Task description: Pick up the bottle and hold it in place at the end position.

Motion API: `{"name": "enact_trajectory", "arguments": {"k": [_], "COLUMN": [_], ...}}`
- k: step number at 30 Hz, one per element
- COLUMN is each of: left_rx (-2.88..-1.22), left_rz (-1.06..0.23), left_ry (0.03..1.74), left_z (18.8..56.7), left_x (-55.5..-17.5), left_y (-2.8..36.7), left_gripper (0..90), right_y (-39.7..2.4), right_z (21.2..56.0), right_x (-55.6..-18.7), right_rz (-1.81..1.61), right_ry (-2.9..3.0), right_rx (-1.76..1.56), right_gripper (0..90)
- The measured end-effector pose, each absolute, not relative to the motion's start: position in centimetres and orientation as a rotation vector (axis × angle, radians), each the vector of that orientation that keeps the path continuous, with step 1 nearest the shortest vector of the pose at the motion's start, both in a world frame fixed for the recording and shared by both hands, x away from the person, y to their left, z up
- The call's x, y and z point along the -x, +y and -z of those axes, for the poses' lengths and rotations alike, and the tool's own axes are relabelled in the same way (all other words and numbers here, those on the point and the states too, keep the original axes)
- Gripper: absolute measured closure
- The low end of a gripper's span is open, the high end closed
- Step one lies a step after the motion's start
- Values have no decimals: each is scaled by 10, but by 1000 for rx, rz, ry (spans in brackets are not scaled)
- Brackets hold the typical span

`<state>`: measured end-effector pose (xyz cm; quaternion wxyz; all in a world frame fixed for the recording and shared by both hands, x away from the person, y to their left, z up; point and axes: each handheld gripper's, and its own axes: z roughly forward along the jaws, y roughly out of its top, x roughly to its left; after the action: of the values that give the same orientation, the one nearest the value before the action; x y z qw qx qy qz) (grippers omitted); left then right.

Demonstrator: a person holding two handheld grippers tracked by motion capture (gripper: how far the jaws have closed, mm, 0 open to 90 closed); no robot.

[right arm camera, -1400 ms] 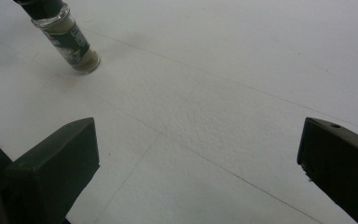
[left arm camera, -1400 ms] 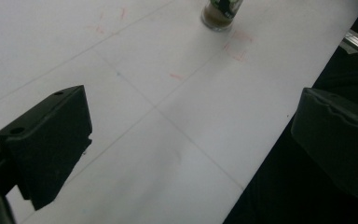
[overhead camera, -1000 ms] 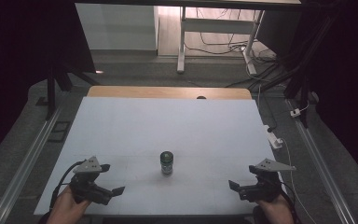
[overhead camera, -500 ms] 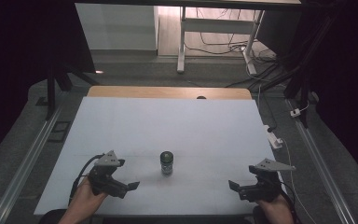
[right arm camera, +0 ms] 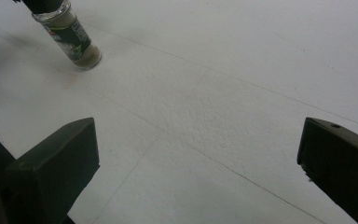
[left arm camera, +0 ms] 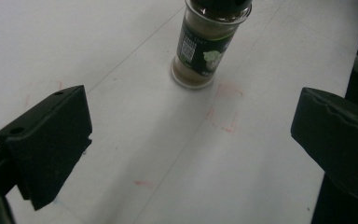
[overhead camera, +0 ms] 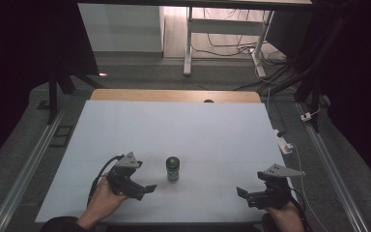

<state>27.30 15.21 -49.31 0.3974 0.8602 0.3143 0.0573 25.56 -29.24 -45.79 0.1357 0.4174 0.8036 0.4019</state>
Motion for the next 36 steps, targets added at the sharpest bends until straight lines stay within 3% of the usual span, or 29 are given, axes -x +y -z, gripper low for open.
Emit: {"name": "enact_trajectory", "arguments": {"k": [22, 26, 34, 36], "left_rx": [-2234, -2226, -2229, -2235], "left_rz": [-157, -148, -138, -142], "left_ry": [678, 670, 617, 615], "left_z": [514, 514, 512, 512], "left_x": [-307, -311, -311, -310], "left_y": [98, 98, 97, 96], "left_gripper": [13, 97, 393, 408], "right_y": [-292, -292, -291, -291], "right_z": [458, 458, 458, 458], "right_x": [-256, -256, -255, -255], "right_rz": [-1163, -1163, -1157, -1157], "right_ry": [2340, 2342, 2346, 2346], "right_rx": [-1199, -1196, -1191, -1190], "right_gripper": [0, 0, 0, 0]}}
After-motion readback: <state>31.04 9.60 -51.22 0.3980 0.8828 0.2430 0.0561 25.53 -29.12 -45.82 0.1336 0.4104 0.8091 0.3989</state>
